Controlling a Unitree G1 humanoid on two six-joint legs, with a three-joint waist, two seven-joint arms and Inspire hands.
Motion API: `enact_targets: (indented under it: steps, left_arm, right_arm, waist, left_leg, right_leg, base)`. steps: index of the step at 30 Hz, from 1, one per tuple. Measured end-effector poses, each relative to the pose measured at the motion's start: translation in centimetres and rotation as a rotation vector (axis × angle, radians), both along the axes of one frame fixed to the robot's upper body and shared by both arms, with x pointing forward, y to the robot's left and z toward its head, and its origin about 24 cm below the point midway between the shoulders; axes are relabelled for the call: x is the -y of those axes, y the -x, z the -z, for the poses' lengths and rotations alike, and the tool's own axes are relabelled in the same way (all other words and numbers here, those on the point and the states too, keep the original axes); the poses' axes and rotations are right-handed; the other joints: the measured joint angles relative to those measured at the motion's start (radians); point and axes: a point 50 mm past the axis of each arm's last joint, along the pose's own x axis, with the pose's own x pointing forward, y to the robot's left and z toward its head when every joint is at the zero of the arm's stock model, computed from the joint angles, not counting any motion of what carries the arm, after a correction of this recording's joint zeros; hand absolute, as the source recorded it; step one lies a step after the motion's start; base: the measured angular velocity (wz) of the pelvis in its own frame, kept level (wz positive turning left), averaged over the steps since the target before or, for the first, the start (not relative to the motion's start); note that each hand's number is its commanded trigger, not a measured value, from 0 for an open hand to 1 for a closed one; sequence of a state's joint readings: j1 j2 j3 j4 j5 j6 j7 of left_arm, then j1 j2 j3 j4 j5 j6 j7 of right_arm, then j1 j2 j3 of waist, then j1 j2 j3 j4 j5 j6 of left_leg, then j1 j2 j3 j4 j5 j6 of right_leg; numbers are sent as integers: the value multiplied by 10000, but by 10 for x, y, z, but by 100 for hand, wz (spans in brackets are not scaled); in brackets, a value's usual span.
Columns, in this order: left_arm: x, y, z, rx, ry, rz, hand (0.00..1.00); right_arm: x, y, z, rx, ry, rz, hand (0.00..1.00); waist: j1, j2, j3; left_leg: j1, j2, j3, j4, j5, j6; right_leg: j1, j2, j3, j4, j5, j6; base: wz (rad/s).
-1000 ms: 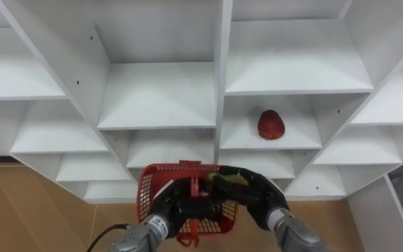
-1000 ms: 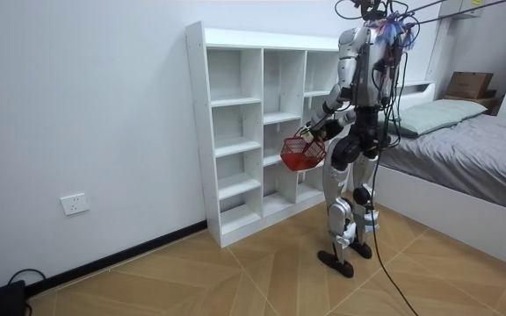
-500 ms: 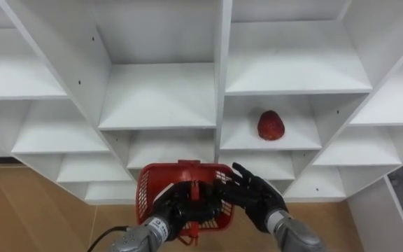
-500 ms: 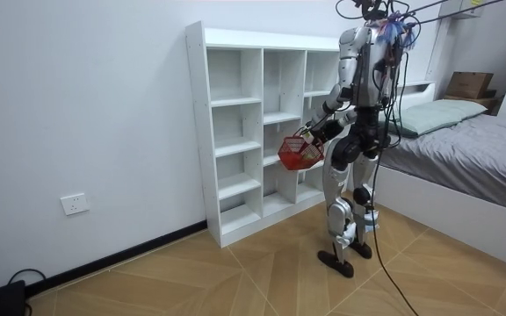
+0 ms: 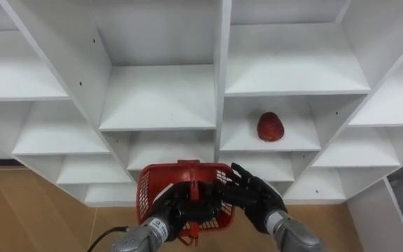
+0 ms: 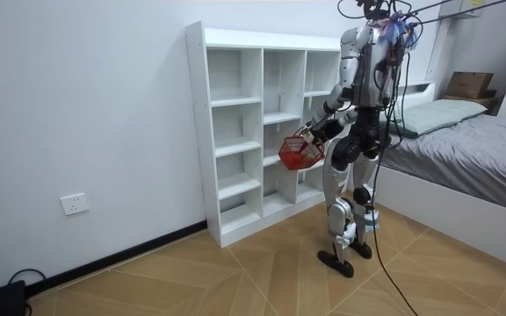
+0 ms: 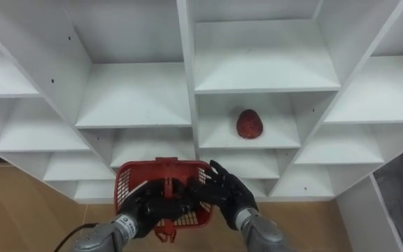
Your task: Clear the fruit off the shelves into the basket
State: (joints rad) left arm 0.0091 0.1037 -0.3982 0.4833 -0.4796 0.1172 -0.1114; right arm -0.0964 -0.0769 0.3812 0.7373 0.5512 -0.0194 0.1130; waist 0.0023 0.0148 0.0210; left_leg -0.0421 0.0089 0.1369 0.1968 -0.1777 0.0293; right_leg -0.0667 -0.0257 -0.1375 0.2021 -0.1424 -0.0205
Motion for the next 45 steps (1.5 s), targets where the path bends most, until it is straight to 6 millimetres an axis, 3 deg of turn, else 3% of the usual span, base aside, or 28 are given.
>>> enact_targets:
  steps: [9, 15, 28, 38, 45]
  left_arm:
    - [-2, 1, 1, -75, -63, 22, 100]
    - [-7, 1, 2, -51, -364, 114, 100]
    - [-31, 7, 7, -285, -946, -428, 100]
    - [-42, 15, 11, -486, -1286, -763, 100]
    - [-62, 19, 12, -587, -1352, -1860, 100]
  right_arm:
    - [-2, 1, 1, -16, 55, -146, 0]
    - [-2, 2, 1, -153, 123, -255, 0]
    - [4, 19, -8, 128, -8, -415, 0]
    - [12, 25, -20, 713, -68, -300, 0]
    - [31, 29, -28, 1124, -184, 563, 0]
  waist:
    - [10, -46, -36]
    - [40, -103, -108]
    - [151, -160, -174]
    - [-10, -160, -164]
    - [-62, -188, -143]
  left_leg:
    - [3, 28, 0, 11, 0, 0]
    - [78, 43, -1, 40, 0, 0]
    - [740, 58, 148, -268, -2, -4]
    - [814, 60, 218, -347, -4, -6]
    - [1084, 99, 259, -471, -51, -57]
  right_leg:
    - [-1, 7, 3, 11, 4, -7]
    - [66, 31, 45, 14, 10, -16]
    - [502, 143, 222, -58, 9, -13]
    - [639, 133, 250, -217, 37, -4]
    - [888, 249, 430, -345, 34, -3]
  base:
    - [0]
    - [0]
    - [-4]
    - [0]
    - [-3]
